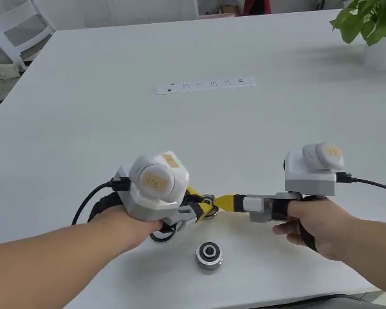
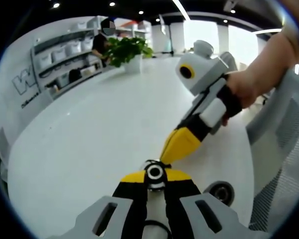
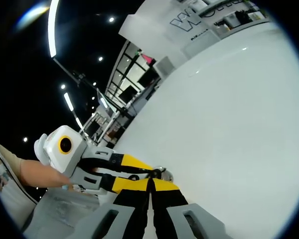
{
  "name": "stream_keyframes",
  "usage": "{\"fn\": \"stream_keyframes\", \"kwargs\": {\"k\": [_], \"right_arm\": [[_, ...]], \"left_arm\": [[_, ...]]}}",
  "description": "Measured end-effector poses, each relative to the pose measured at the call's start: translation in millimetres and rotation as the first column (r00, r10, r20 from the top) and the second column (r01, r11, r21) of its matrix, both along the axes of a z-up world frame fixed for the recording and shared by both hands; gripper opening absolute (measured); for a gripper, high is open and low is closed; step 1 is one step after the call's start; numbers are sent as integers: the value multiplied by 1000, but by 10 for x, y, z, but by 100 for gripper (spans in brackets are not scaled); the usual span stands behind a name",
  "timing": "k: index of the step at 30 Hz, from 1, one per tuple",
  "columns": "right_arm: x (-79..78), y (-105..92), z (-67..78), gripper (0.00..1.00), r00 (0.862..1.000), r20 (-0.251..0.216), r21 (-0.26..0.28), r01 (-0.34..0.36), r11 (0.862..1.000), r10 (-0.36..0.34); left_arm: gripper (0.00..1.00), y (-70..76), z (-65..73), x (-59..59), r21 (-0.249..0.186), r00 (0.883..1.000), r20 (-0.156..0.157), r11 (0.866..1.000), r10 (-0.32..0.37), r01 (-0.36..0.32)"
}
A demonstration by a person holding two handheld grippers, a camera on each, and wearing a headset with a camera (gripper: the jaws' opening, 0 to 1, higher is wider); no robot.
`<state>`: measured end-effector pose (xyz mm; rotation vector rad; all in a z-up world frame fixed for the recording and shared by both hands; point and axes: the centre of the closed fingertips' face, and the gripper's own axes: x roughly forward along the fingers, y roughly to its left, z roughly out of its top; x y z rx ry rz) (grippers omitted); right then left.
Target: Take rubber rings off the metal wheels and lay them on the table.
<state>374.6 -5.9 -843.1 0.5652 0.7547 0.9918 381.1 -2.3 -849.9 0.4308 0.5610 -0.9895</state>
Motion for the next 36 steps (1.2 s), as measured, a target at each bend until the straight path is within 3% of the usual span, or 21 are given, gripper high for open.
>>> {"fn": "stream_keyframes", "kwargs": {"k": [3, 4, 8, 26, 36], "right_arm": [[-49, 56, 42, 0, 1000, -7, 23, -28, 999, 28], [-7, 42, 29, 0, 999, 27, -2, -18, 1000, 18], [-27, 28, 35, 0, 1000, -6, 26, -18, 1000, 18], [-86, 39, 129, 0, 998, -60, 120, -24, 992, 31], [20, -20, 23, 0, 999, -31, 22, 18, 1000, -17]], "left_arm": [[12, -9, 0, -10, 0, 1000, 1, 1000, -2, 2], [12, -8, 0, -10, 1, 1000, 1, 1000, -1, 1], [12, -6, 0, -10, 1, 1000, 1, 1000, 1, -1], [12, -10, 4, -11, -8, 1000, -1, 1000, 5, -5], [12, -15, 8, -10, -10, 1000, 8, 1000, -1, 1]]}}
